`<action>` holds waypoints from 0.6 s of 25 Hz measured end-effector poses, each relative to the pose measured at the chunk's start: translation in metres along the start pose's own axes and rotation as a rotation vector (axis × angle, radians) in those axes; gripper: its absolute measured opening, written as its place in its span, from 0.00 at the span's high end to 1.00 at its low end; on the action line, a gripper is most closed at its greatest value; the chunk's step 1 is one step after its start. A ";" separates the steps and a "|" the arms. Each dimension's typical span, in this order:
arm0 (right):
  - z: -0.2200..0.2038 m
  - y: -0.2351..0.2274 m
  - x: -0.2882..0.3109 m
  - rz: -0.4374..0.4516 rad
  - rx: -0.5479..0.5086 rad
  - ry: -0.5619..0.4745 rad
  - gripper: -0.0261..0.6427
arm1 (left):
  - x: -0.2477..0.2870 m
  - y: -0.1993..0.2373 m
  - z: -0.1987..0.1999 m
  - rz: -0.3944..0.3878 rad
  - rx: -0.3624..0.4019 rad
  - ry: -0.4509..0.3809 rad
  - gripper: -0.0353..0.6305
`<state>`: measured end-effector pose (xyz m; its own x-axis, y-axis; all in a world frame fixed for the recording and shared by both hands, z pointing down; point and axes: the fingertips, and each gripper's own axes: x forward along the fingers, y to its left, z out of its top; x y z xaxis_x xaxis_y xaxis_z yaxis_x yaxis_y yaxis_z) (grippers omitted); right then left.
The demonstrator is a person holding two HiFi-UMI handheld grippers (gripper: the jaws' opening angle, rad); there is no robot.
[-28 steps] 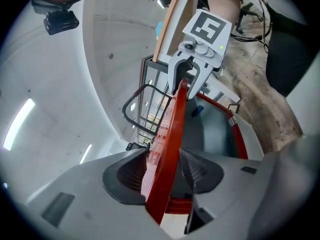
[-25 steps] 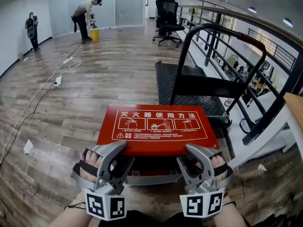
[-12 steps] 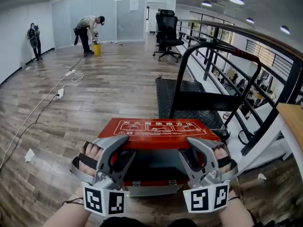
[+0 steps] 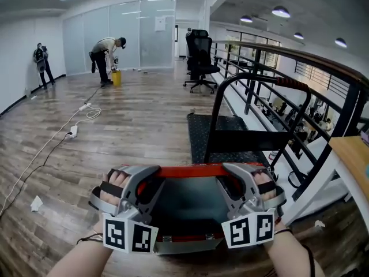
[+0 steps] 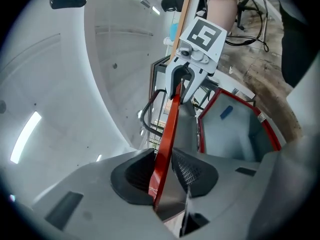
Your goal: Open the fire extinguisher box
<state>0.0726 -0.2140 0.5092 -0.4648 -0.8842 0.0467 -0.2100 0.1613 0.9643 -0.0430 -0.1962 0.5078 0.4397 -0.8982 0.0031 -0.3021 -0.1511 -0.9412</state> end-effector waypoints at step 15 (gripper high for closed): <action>-0.004 -0.034 0.035 0.098 0.096 0.040 0.80 | 0.030 0.034 -0.010 -0.109 -0.025 0.013 0.81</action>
<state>0.0667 -0.2518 0.4785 -0.4531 -0.8785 0.1516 -0.2476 0.2874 0.9253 -0.0489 -0.2322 0.4793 0.4605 -0.8809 0.1095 -0.2744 -0.2586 -0.9262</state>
